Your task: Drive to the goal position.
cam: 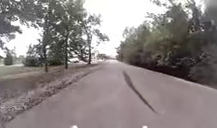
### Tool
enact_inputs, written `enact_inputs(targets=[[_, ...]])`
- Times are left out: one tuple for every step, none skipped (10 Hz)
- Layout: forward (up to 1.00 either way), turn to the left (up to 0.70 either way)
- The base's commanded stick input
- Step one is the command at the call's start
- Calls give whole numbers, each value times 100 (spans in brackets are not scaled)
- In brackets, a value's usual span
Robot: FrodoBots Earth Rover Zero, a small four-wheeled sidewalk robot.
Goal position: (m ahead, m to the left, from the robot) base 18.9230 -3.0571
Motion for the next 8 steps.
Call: enact_inputs(targets=[[70, 0], [70, 0], [70, 0], [70, 0], [70, 0], [70, 0], [70, 0], [70, 0]])
